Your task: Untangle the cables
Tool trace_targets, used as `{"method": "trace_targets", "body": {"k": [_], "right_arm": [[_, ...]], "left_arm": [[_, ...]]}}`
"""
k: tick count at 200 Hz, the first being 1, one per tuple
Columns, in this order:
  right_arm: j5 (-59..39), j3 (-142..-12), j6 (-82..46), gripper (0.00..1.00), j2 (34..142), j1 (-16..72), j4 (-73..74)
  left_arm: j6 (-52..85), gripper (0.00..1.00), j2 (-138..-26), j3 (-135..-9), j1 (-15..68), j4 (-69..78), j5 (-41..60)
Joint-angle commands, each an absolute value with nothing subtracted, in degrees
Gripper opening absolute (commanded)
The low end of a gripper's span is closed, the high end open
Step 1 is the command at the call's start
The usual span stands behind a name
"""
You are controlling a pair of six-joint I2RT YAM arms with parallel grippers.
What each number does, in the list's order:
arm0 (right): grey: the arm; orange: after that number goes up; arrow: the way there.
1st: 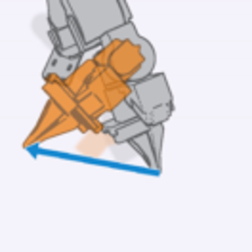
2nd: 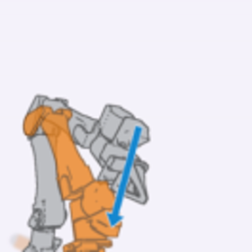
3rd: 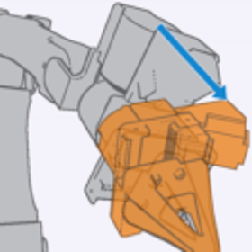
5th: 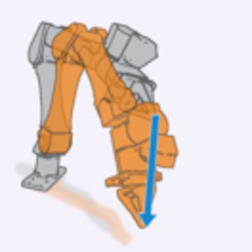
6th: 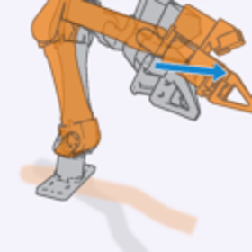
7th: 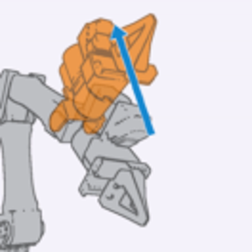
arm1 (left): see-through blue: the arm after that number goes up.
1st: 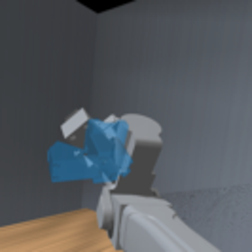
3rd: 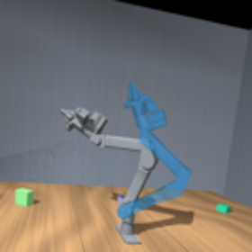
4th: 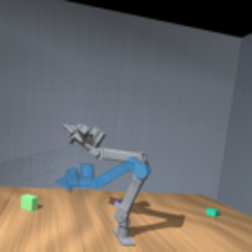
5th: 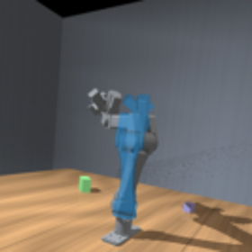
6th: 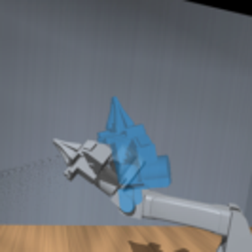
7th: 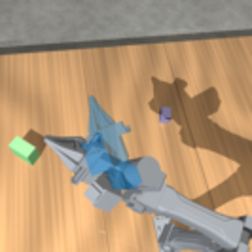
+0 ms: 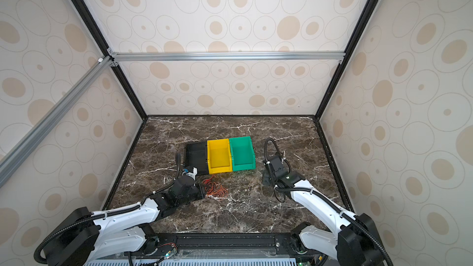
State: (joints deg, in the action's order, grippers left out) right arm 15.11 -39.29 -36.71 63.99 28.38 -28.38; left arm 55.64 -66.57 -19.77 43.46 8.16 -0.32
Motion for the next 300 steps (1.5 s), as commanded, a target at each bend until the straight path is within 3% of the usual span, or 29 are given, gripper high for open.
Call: {"method": "trace_targets", "body": {"k": [1, 11, 39, 74, 172, 204, 228, 238, 262, 281, 300], "right_arm": [[23.73, -40.75, -35.28, 0.0, 62.42, 27.37, -33.73], [24.8, -40.86, -35.09, 0.0, 62.25, 27.36, -34.25], [28.0, -41.13, -34.94, 0.0, 61.29, 25.81, -36.07], [28.37, -41.18, -33.67, 0.0, 59.05, 23.01, -36.58], [10.53, -41.75, -32.08, 0.01, 63.41, 22.87, -30.4], [5.36, -41.67, -32.06, 0.03, 64.88, 23.15, -27.88], [6.05, -42.16, -30.39, 0.12, 65.63, 23.19, -28.8], [6.99, -42.78, -29.56, 0.23, 65.84, 23.2, -30.15], [10.63, -43.67, -28.07, 0.39, 65.34, 23.25, -33.69], [11.56, -43.61, -27.51, 0.43, 63.39, 23.23, -34.74], [5.27, -43.38, -27.93, 0.44, 62.19, 23.42, -32.47]], "left_arm": [[55.67, 0.21, -68.05, -21.31, 42.95, 1.26, -4.52], [55.97, 0.23, -68.44, -21.42, 42.93, 0.69, -4.86], [56.89, 0.42, -68.06, -21.8, 42.97, -2.98, -6.84], [58.33, 0.52, -64.83, -20.95, 42.73, -6.28, -9.18], [50.43, 0.86, -63.46, -28.44, 42.3, -4.58, -4.74], [47.37, 0.87, -67.41, -28.91, 41.39, -3.94, -4.73], [46.38, 0.84, -71.67, -29.52, 41.3, -3.04, -4.41], [46.13, 0.82, -73.09, -29.66, 41.25, -2.32, -3.92], [46.21, 0.76, -75.69, -29.94, 41.29, -0.58, -3.03], [46.23, 0.65, -77.28, -30.29, 41.27, -0.44, -2.92], [46.18, 0.6, -78.17, -30.5, 41.24, -0.42, -2.86]]}}
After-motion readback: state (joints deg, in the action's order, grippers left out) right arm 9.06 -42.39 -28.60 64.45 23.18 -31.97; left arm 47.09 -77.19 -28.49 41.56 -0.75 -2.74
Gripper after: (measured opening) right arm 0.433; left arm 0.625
